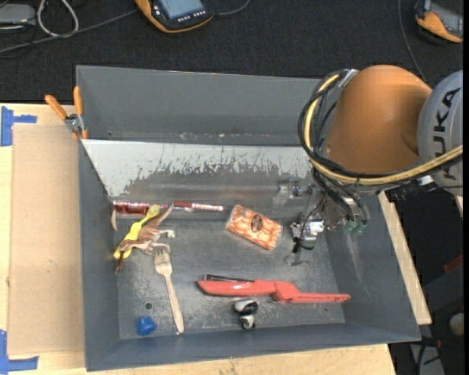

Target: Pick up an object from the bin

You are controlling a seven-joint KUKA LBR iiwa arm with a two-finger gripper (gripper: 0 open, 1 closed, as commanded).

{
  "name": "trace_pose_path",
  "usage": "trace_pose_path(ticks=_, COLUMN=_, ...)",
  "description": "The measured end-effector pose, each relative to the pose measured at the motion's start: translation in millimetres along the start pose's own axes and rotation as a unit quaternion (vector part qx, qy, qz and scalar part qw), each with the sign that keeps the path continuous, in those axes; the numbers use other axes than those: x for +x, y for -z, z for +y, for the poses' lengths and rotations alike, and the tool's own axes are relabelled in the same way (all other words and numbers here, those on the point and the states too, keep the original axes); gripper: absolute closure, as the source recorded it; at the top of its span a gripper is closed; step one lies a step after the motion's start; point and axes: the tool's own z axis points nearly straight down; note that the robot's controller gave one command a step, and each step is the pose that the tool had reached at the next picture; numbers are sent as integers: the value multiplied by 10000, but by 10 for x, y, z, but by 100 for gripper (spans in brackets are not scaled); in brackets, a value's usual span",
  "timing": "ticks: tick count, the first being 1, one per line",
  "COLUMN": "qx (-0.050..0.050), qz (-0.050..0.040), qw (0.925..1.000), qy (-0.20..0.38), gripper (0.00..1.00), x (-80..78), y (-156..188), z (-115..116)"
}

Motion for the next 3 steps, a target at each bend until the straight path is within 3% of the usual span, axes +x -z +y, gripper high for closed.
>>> trace_pose_path(ticks=1, qx=0, qz=-40, qw=10000, qy=0, gripper=0, x=-12, y=44, z=0)
trace_pose_path(ticks=2, qx=0, qz=-41, qw=9991, qy=432, gripper=0, x=275, y=-770, z=54)
trace_pose_path(ticks=3, qx=-2, qz=-87, qw=9999, qy=58, gripper=0, x=454, y=-1234, z=26)
